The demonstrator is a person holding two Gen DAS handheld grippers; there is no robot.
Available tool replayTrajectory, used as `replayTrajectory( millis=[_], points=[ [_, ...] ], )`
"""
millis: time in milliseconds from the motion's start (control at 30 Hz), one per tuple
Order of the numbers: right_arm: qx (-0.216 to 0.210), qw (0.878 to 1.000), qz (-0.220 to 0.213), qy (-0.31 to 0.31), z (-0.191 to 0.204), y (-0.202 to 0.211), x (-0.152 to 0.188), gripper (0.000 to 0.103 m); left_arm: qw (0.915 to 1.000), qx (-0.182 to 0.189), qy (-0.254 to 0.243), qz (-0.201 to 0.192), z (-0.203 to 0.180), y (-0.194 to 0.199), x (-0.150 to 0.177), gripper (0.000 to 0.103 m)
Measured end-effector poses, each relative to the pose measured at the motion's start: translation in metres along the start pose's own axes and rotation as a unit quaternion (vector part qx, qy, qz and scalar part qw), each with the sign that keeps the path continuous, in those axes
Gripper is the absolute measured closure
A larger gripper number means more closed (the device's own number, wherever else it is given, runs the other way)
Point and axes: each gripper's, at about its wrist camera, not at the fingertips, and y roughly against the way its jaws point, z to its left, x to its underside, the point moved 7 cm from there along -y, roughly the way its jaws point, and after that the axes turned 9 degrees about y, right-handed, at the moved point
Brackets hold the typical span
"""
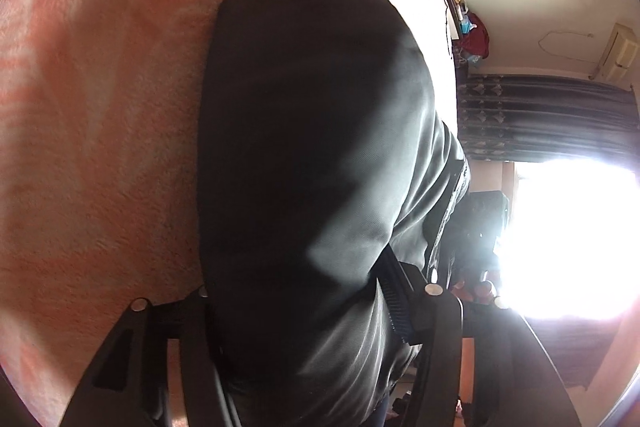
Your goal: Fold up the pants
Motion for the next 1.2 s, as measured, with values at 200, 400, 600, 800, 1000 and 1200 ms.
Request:
replayTrajectory(
  millis=[200,400,600,800,1000,1200],
  points=[
    [0.083,0.993,-0.075,0.025,0.001,0.056,-0.001,0.033,0.997,-0.002,-0.002,-0.078,0.005,0.055,0.006,0.017],
    [0.131,0.97,-0.166,0.119,0.063,0.098,-0.021,0.033,0.9692,-0.143,-0.052,-0.194,0.004,0.08,0.023,0.014],
    [0.134,0.98,-0.122,0.085,0.051,0.044,-0.054,0.033,0.9646,-0.176,-0.024,-0.195,0.017,0.053,0.023,0.011],
    [0.147,0.98,-0.118,0.061,0.028,0.033,-0.054,0.036,0.9701,-0.152,0.004,-0.19,0.017,0.052,0.026,0.007],
    [0.066,0.981,-0.162,0.085,0.065,0.08,0.012,0.033,0.9628,-0.14,-0.044,-0.227,0.0,0.073,0.069,0.007],
    [0.057,0.987,-0.149,0.031,0.025,0.073,0.066,0.034,0.9574,-0.19,-0.056,-0.21,0.011,0.053,0.096,0.006]
  ],
)
